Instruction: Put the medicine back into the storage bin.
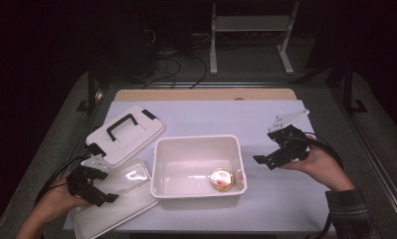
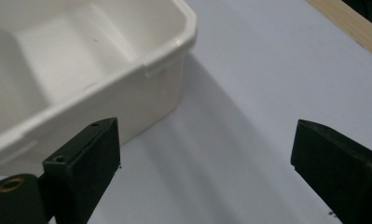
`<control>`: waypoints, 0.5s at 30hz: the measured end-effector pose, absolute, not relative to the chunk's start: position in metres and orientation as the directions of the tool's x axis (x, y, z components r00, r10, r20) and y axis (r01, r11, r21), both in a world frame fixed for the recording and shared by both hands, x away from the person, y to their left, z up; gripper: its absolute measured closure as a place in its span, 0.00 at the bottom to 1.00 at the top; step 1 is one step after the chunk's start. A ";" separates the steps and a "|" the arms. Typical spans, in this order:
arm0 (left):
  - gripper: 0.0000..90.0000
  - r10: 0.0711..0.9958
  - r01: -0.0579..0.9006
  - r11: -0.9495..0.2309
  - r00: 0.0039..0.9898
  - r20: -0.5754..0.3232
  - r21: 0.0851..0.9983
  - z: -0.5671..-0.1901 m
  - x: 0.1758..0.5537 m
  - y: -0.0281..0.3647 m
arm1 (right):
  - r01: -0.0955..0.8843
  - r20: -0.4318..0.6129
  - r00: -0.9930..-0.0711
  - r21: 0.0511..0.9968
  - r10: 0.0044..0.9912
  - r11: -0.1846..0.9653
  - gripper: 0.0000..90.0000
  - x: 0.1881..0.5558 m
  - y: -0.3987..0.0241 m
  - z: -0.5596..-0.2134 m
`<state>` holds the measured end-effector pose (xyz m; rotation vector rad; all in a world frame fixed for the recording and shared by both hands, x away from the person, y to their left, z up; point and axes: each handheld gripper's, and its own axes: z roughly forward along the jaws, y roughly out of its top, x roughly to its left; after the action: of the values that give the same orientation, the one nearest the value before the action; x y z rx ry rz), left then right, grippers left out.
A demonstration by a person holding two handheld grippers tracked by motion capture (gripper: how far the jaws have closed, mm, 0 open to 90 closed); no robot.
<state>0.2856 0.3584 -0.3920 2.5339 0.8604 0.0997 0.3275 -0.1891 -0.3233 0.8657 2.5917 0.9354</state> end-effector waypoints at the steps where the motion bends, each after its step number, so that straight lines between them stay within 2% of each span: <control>1: 0.09 0.592 0.559 -0.699 0.802 -0.077 0.446 -0.392 0.286 0.358 | 0.452 -0.041 -0.783 0.650 0.621 0.611 0.09 0.327 -0.192 -0.328; 9: 0.09 0.593 0.559 -0.698 0.802 -0.077 0.448 -0.392 0.284 0.359 | 0.504 -0.066 -0.689 0.672 0.722 0.543 0.09 0.321 -0.207 -0.372; 15: 0.09 0.595 0.561 -0.696 0.800 -0.076 0.449 -0.391 0.284 0.359 | 0.543 -0.049 -0.657 0.662 0.752 0.517 0.09 0.318 -0.215 -0.394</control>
<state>0.2839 0.3594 -0.3911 2.5297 0.8638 0.1033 0.3180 -0.2153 -0.3940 1.0776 2.4321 0.8909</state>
